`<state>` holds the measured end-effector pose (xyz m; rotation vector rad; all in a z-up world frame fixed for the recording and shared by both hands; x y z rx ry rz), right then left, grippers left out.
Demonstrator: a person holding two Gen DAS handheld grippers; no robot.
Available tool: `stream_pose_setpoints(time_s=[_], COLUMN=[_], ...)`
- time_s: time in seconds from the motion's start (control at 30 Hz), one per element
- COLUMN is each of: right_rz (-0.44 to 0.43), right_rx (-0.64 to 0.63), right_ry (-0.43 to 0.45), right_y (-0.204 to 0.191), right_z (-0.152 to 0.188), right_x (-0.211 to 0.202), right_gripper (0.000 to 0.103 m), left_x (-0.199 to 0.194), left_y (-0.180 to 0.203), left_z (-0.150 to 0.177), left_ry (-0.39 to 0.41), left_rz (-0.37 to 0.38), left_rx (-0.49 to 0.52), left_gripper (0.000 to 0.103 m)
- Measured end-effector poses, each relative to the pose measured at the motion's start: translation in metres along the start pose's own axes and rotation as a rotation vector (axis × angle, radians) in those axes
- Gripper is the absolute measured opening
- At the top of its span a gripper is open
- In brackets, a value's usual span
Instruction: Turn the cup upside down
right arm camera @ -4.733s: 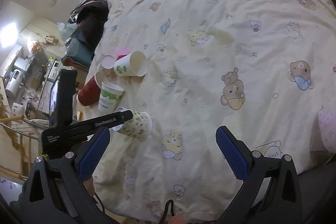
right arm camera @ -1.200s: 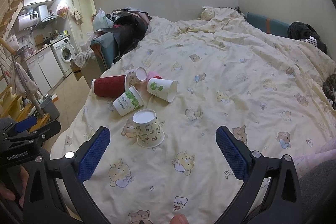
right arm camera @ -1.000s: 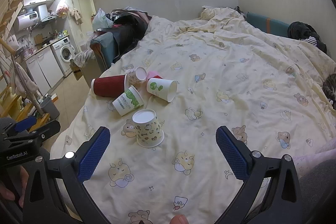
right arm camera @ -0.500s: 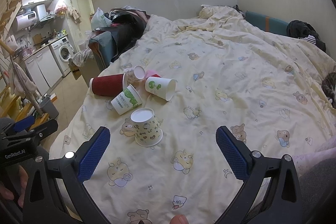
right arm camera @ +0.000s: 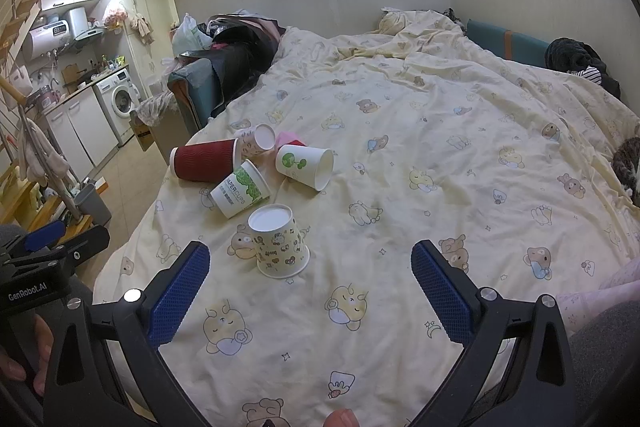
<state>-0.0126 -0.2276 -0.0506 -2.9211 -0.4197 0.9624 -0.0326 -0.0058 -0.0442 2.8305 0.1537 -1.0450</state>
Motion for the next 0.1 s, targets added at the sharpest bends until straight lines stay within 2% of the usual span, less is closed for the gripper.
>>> stream_pose_setpoints(time_s=[0.1], right_rz=[-0.001], right_rx=[0.000], right_ry=[0.000], right_y=[0.0000], right_z=[-0.0002], right_x=[0.0000], right_gripper=[0.103], left_x=[-0.0005], left_y=[0.0019], left_z=[-0.0004], left_ry=[0.008], left_rz=[0.003], left_rx=[0.007], left_gripper=[0.103])
Point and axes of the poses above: each gripper's, at about its wrist camera, not at the fingertips, and x roughly the way its jaws point, y to its right, z to its underside, the point moved 7 cm from there along x, roughly the way its jaws point, and after that the axes turned 3 degrees about -x, right-handed, at the moved point
